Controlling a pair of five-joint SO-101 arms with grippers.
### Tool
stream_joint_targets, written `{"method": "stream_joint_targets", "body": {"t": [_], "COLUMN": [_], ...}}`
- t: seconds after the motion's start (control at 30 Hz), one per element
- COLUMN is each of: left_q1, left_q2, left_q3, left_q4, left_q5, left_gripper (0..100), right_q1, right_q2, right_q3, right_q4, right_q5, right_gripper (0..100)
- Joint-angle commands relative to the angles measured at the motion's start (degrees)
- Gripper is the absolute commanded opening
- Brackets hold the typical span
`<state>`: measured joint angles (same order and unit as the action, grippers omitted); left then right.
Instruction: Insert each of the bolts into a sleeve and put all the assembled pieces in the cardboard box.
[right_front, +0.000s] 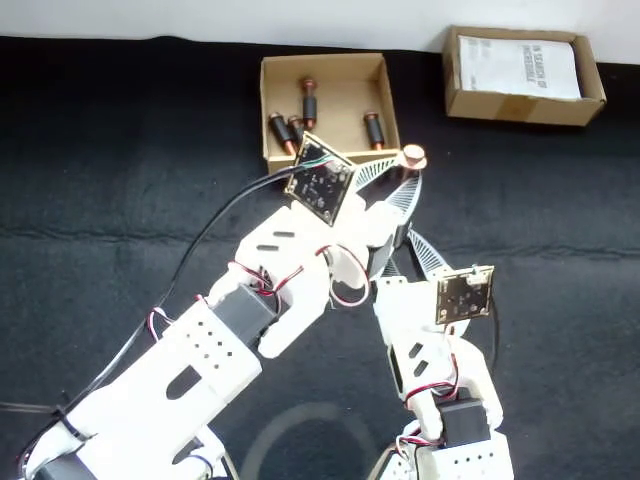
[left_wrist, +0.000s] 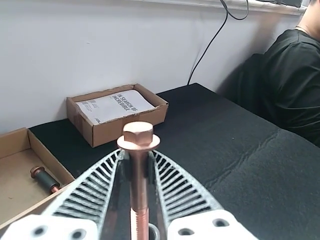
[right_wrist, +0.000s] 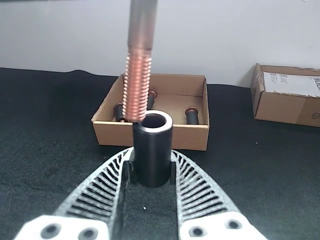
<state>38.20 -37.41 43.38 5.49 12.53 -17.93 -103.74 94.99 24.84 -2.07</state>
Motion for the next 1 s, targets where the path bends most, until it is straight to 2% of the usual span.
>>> {"method": "stream_joint_targets", "body": {"t": [0.0,0.37,0.53,0.97], "left_q1": [-0.5,0.7,0.7,0.7], "left_q2": [0.3,1.6,2.3,2.0], "left_q3": [-3.1,-6.8,-8.2,-3.7], "left_q4": [-0.9,-0.9,-0.6,-0.5], "left_q5": [0.5,0.5,4.7,4.7], "left_gripper": [1,1,1,1], "right_q1": [0.2,0.2,0.2,0.2], "right_q2": [0.0,0.0,0.0,0.0], "right_q3": [8.4,8.4,8.4,8.4], "right_q4": [0.0,0.0,0.0,0.0], "right_q5": [-0.6,-0.6,-0.6,-0.6], "right_gripper": [0.7,0.7,0.7,0.7]}}
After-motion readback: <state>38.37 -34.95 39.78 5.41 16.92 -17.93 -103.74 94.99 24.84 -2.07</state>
